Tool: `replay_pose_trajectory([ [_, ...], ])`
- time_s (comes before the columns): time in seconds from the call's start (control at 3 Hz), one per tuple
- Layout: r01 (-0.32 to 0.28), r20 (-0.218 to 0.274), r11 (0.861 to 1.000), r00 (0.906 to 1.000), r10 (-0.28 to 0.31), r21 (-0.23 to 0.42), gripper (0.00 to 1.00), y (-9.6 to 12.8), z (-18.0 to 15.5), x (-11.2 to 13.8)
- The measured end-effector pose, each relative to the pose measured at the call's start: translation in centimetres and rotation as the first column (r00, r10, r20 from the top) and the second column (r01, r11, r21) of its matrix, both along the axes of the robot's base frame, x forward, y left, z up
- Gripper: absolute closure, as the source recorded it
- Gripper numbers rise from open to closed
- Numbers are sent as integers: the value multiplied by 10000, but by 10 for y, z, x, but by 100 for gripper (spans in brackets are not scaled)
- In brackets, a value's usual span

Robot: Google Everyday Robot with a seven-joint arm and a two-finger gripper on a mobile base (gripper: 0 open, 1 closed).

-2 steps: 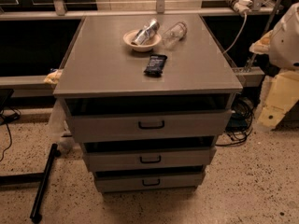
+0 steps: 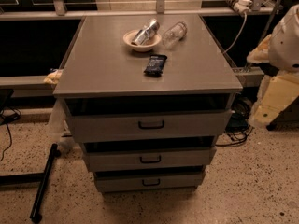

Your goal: Open bottom drawer

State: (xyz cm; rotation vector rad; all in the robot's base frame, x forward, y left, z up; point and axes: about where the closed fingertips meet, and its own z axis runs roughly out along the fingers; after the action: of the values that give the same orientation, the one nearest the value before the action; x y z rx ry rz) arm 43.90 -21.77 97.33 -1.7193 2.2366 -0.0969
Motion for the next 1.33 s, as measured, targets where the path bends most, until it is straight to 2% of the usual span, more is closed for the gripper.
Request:
replay_pose_trajectory([
  [1.0, 195, -170, 9998, 9997, -196, -46, 89, -6, -12, 1],
  [1.33, 195, -170, 9998, 9997, -196, -46, 100, -6, -12, 1],
])
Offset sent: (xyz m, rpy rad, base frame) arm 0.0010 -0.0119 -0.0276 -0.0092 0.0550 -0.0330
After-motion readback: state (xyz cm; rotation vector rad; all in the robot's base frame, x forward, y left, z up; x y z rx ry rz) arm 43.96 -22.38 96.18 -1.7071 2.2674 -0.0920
